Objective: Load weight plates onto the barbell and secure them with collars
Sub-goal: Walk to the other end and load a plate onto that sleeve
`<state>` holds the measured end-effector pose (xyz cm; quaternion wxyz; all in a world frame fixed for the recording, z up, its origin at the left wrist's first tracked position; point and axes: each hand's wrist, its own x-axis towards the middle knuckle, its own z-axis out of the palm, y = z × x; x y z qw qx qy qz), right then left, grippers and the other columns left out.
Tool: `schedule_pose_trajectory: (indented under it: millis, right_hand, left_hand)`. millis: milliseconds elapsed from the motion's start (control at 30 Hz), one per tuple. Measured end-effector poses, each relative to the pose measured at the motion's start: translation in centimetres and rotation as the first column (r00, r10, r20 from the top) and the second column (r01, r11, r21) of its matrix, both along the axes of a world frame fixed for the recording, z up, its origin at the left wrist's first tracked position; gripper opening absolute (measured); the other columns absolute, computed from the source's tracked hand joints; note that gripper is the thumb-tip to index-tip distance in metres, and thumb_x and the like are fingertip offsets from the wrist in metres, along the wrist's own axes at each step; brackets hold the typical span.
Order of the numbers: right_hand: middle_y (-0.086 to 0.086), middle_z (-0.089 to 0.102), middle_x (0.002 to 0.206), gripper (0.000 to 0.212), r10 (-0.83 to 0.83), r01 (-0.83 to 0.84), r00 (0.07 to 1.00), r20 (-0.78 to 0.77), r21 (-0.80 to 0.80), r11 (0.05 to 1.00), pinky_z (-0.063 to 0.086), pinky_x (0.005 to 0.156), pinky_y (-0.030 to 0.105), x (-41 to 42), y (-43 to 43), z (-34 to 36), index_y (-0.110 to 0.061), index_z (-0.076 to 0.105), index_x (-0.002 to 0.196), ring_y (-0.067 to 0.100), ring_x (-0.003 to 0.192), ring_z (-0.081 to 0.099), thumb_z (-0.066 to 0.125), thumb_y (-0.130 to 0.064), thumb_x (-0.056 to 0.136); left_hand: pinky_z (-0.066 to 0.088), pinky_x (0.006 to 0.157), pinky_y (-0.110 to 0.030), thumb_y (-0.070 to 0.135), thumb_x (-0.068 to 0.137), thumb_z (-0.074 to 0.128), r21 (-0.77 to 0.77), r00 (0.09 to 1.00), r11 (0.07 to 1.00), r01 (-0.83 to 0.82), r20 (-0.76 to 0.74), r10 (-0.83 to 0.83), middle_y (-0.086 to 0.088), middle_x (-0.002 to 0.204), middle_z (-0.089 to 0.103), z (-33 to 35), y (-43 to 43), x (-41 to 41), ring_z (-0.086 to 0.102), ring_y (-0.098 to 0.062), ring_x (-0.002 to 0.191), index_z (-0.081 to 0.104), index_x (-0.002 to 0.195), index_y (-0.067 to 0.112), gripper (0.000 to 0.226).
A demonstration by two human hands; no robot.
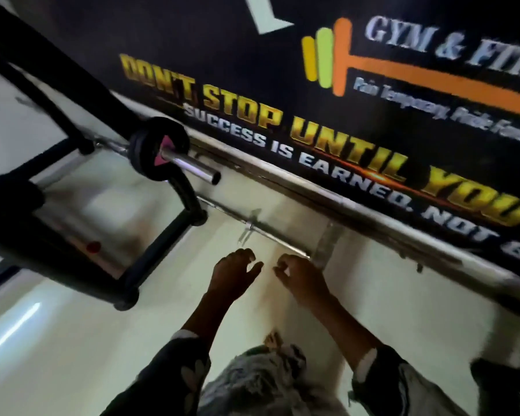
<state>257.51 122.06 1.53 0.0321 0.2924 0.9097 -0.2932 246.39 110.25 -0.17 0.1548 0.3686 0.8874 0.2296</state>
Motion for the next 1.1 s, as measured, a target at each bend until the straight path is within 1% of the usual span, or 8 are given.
schedule_pose_trajectory:
  millis: [333,433,567,767,867,933,1000,1100]
  right_hand:
    - [0.011,0.067,0.104,0.022,0.385,-0.388,0.920,-0.074,-0.033,0.921,0.040,0.080,0.031,-23.1,12.2,1.6,-0.007,0.061,0.102,0.027,0.100,0.060,0.053,-0.023,0.089]
    - [0.009,0.069,0.099,0.017,0.487,-0.491,0.871,-0.062,-0.076,0.868,0.049,0.077,0.035,-32.4,14.0,0.6,-0.014,0.061,0.097,0.029,0.094,0.063,0.056,-0.027,0.086]
    - [0.008,0.067,0.105,0.021,0.549,-0.572,0.814,-0.188,-0.093,0.815,0.051,0.081,0.038,-43.7,14.5,-1.2,-0.014,0.060,0.104,0.028,0.098,0.062,0.058,-0.027,0.087]
    - [0.011,0.036,0.143,0.074,0.427,-0.564,0.787,-0.445,-0.239,0.790,0.029,0.104,0.023,-56.9,13.5,-8.0,-0.013,0.033,0.138,0.022,0.132,0.036,0.056,-0.053,0.081]
    - [0.011,0.030,0.145,0.083,0.411,-0.596,0.752,-0.516,-0.265,0.758,0.025,0.105,0.017,-58.8,12.7,-12.0,-0.016,0.028,0.141,0.017,0.132,0.033,0.053,-0.059,0.075]
    - [0.011,0.035,0.139,0.080,0.330,-0.570,0.724,-0.606,-0.255,0.781,0.026,0.099,0.006,-59.1,12.1,-13.2,-0.015,0.033,0.138,0.011,0.125,0.036,0.055,-0.057,0.074]
    - [0.007,0.037,0.136,0.078,0.271,-0.530,0.708,-0.652,-0.238,0.814,0.031,0.097,0.011,-59.2,11.8,-13.6,-0.016,0.036,0.135,0.013,0.123,0.039,0.058,-0.057,0.072]
    - [0.003,0.037,0.135,0.079,0.239,-0.508,0.711,-0.661,-0.248,0.825,0.039,0.095,0.027,-58.8,11.6,-13.8,-0.019,0.037,0.133,0.019,0.122,0.040,0.059,-0.060,0.069]
  left_hand:
    - [0.046,0.074,-0.028,0.037,0.089,0.058,0.083,0.863,0.860,-0.504,0.075,0.499,0.000,0.101,0.068,2.5,6.2,-17.2,0.063,-0.020,0.094,0.062,0.103,0.016,0.026]
    - [0.035,0.063,-0.020,0.035,0.088,0.059,0.139,0.732,0.719,-0.681,0.126,0.670,0.001,0.091,0.068,1.8,6.8,-22.7,0.063,-0.016,0.085,0.063,0.102,0.016,0.024]
    - [0.048,0.070,-0.030,0.025,0.087,0.063,0.209,0.519,0.477,-0.853,0.264,0.813,-0.003,0.093,0.066,-1.0,7.0,-29.9,0.064,-0.025,0.088,0.057,0.106,0.013,0.024]
    - [0.021,0.104,-0.014,0.025,0.085,0.066,0.402,0.419,0.343,-0.849,0.117,0.900,-0.018,0.141,0.035,-7.9,6.5,-39.2,0.034,-0.026,0.130,0.033,0.139,0.005,0.066]
    - [0.021,0.094,0.004,0.032,0.082,0.061,0.495,0.417,0.316,-0.809,0.106,0.902,-0.016,0.139,0.037,-10.2,6.6,-41.4,0.037,-0.012,0.121,0.033,0.139,0.007,0.068]
    - [0.032,0.089,-0.004,0.035,0.081,0.063,0.519,0.393,0.277,-0.809,0.126,0.911,-0.008,0.136,0.038,-11.1,6.9,-41.6,0.039,-0.007,0.116,0.031,0.140,0.014,0.070]
    - [0.037,0.087,-0.016,0.035,0.079,0.067,0.543,0.368,0.242,-0.804,0.134,0.920,-0.004,0.132,0.039,-11.4,7.2,-41.9,0.041,-0.008,0.115,0.032,0.139,0.018,0.071]
    - [0.035,0.086,-0.009,0.027,0.078,0.074,0.564,0.343,0.196,-0.802,0.165,0.925,-0.001,0.126,0.040,-11.4,7.4,-42.4,0.044,-0.010,0.114,0.037,0.133,0.014,0.068]
